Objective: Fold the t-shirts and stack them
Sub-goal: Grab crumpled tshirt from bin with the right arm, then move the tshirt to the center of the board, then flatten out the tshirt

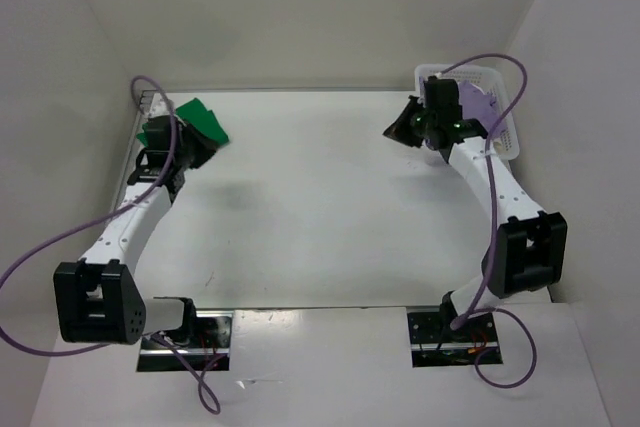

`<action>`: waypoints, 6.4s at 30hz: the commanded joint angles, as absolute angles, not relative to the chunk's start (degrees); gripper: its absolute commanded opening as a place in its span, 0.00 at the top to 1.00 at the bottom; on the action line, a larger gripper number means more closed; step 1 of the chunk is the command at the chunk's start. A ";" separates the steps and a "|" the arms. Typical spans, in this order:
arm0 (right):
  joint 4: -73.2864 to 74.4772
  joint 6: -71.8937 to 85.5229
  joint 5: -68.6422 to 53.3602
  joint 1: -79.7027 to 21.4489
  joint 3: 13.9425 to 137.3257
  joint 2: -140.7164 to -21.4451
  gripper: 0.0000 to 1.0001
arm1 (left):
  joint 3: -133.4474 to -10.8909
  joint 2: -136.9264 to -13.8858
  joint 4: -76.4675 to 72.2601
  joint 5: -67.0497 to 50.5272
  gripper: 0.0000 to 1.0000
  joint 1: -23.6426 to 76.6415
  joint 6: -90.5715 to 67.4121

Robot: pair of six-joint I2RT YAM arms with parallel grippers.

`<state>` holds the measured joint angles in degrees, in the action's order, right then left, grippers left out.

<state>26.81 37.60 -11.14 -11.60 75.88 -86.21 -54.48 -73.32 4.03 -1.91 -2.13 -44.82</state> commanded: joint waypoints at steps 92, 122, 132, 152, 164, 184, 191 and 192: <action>0.62 50.63 -35.87 -18.71 87.56 -85.24 1.00 | -63.28 -71.37 13.80 -9.23 0.14 0.70 -40.79; 19.06 51.59 -6.95 -15.56 52.93 -75.68 1.00 | -51.06 -82.43 25.05 -10.89 0.24 27.77 -38.75; 21.36 60.11 -5.88 -14.85 32.96 -64.69 0.50 | -52.03 -94.38 16.09 -12.83 0.34 29.62 -40.51; 18.72 60.47 -5.37 -14.85 28.92 -64.15 0.46 | -99.85 -113.15 19.52 -3.00 0.11 18.98 -32.78; 6.60 60.81 -9.57 -15.99 38.65 -80.67 0.49 | -50.84 -78.94 11.78 -11.07 0.37 -2.60 -50.18; 1.14 61.70 -6.86 -18.37 47.20 -97.73 0.61 | -37.10 -77.25 10.55 -14.24 0.45 -14.24 -66.01; 1.14 61.70 -7.38 -19.95 49.13 -99.67 0.71 | -35.60 -79.10 9.14 -13.01 0.53 -13.63 -66.01; 1.14 61.70 -7.38 -19.95 49.65 -99.67 0.71 | -35.60 -79.62 9.14 -11.88 0.53 -13.62 -65.48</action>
<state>1.93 62.70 -8.80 -18.55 47.37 -98.43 -35.79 -78.59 11.29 -13.56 -13.93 -64.95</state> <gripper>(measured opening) 0.295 0.469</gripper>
